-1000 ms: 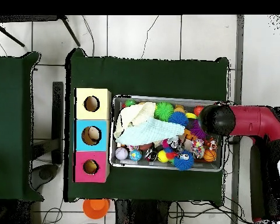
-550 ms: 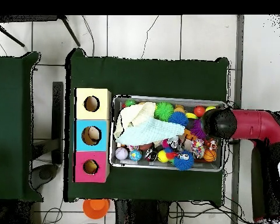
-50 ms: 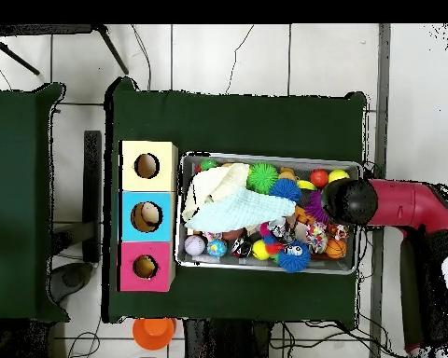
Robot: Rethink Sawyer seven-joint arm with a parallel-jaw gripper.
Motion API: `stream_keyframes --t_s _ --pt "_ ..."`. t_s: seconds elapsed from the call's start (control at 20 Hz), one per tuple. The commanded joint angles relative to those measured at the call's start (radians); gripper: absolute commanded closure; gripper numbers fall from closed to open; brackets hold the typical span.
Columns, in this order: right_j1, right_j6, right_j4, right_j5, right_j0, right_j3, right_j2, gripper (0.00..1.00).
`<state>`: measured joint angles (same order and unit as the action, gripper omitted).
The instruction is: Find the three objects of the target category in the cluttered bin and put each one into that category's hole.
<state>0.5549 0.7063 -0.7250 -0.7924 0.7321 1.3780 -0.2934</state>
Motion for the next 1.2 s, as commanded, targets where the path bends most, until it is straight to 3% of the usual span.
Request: stream_keyframes --t_s 0.05,0.3,1.2 --pt "-0.064 0.049 0.008 -0.072 -0.018 0.078 0.019 0.00" --pt "-0.076 0.055 0.002 -0.088 -0.035 0.069 0.039 0.00" --pt "-0.150 0.087 -0.036 -0.170 -0.155 -0.079 0.166 0.00"
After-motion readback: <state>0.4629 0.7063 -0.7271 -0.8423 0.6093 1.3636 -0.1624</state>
